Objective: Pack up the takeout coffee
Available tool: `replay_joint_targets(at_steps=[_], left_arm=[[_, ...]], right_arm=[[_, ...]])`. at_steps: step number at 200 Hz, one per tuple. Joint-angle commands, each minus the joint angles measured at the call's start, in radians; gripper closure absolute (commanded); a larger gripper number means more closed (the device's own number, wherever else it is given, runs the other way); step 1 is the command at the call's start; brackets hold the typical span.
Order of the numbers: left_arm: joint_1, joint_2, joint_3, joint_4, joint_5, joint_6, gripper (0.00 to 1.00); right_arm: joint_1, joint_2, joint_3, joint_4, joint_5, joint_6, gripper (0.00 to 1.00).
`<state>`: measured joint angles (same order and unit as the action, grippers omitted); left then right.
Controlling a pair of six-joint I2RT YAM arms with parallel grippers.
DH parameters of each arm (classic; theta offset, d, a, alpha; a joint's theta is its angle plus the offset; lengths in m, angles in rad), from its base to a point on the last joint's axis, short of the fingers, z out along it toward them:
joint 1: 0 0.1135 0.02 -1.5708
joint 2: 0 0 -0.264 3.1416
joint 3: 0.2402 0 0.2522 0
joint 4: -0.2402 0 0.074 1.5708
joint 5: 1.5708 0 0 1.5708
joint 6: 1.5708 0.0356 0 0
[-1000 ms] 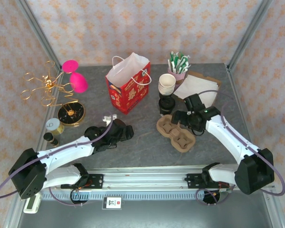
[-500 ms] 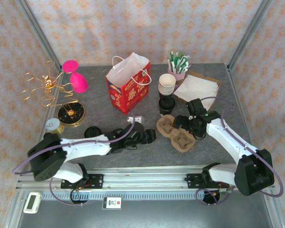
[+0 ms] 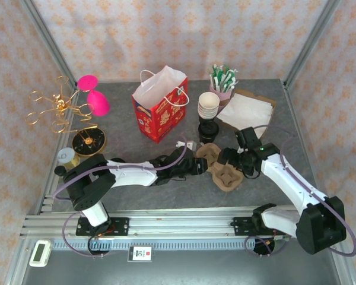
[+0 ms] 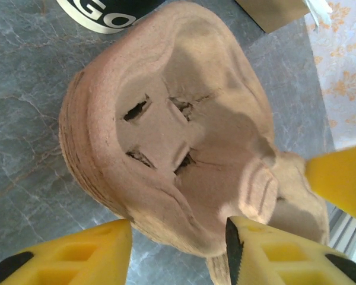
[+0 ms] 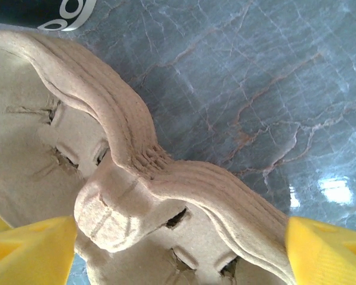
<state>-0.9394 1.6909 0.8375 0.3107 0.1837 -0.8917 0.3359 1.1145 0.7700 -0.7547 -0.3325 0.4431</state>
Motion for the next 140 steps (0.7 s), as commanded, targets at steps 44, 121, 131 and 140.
replay_joint_targets(at_steps=[44,121,131,140], left_arm=[[0.013,0.096,0.123,0.076,0.092,0.059,0.57],[0.033,0.210,0.275,0.058,0.171,0.098,0.58],[0.042,0.208,0.257,0.055,0.165,0.099,0.58],[0.046,0.182,0.237,0.043,0.138,0.111,0.58]], right_arm=[[-0.004,-0.124,-0.023,-0.144,-0.002,0.061,0.20],[-0.004,-0.124,0.049,-0.204,0.129,0.072,0.18],[-0.004,-0.119,0.069,-0.216,0.148,0.061,0.19],[-0.003,-0.116,0.085,-0.214,0.156,0.045,0.20]])
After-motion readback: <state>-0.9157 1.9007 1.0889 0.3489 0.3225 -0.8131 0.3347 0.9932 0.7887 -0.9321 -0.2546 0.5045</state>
